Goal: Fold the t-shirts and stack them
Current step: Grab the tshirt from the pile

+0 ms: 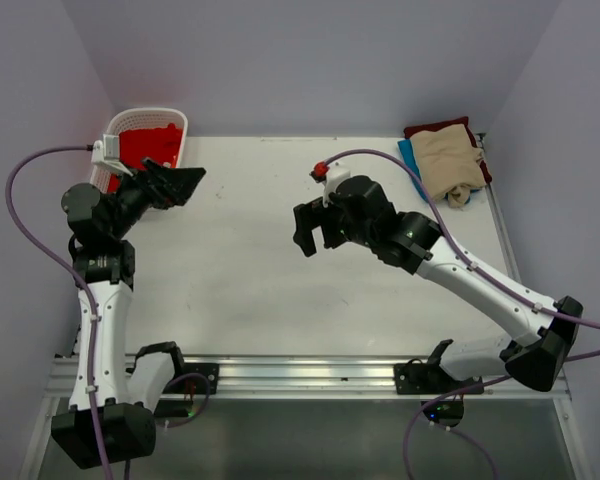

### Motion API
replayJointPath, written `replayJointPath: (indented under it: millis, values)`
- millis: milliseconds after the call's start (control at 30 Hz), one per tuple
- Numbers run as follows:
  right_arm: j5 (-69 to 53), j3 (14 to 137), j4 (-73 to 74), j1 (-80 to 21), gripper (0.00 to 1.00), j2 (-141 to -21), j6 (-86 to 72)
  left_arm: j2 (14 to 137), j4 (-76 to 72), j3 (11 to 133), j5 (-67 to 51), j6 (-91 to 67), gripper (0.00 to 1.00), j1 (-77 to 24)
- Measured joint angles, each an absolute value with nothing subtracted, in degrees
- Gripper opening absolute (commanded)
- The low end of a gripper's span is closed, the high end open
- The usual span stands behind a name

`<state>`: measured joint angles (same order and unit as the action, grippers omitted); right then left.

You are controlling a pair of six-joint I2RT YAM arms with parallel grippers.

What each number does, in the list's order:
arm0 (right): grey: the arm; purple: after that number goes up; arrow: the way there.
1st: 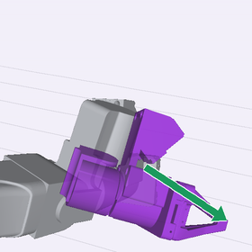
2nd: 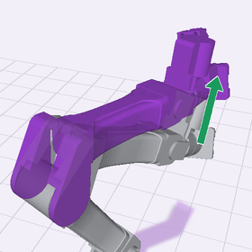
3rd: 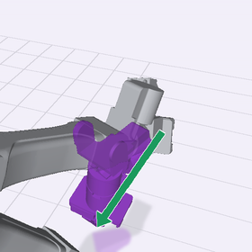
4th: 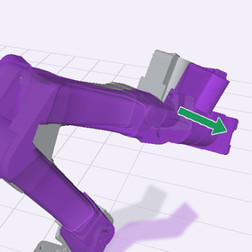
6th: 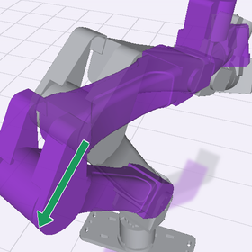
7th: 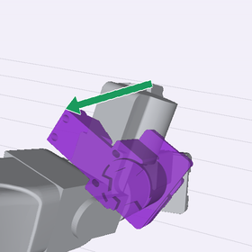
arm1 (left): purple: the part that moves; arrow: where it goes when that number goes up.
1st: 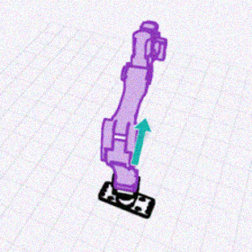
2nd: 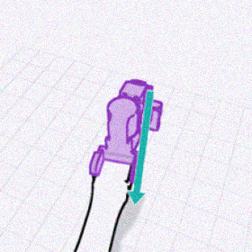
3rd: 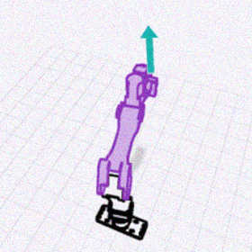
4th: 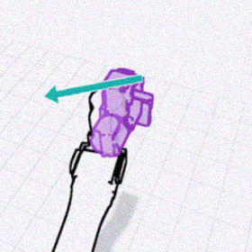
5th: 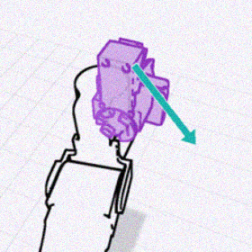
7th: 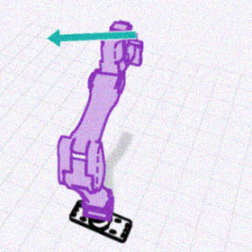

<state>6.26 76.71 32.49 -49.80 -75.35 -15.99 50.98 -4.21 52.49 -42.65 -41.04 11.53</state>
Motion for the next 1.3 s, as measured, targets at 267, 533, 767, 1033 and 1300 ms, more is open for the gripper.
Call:
replayJointPath:
  millis: [267, 533, 767, 1033, 1300]
  values:
    - [5.8, 74.8, 32.7, -49.8, 0.99, -73.8, -16.0, 70.7, 10.5, 73.3, -25.6, -32.7, 1.00, 11.5]
    - [4.3, 64.8, 32.7, -49.8, 0.99, -60.9, -17.3, 114.2, 26.0, 115.8, -16.0, -30.0, 0.86, 12.0]
    - [4.3, 58.1, 31.9, -49.8, 0.99, -50.7, -20.2, 133.2, 30.5, 124.3, -14.8, -32.6, 0.87, 13.5]
    - [3.7, 55.5, 32.7, -49.8, 0.99, -50.3, -22.0, 137.8, 29.3, 128.0, -15.4, -36.0, 0.89, 15.3]
    - [3.8, 55.5, 32.9, -49.8, 0.99, -50.2, -22.6, 138.8, 27.2, 128.0, -12.7, -36.4, 0.87, 15.2]
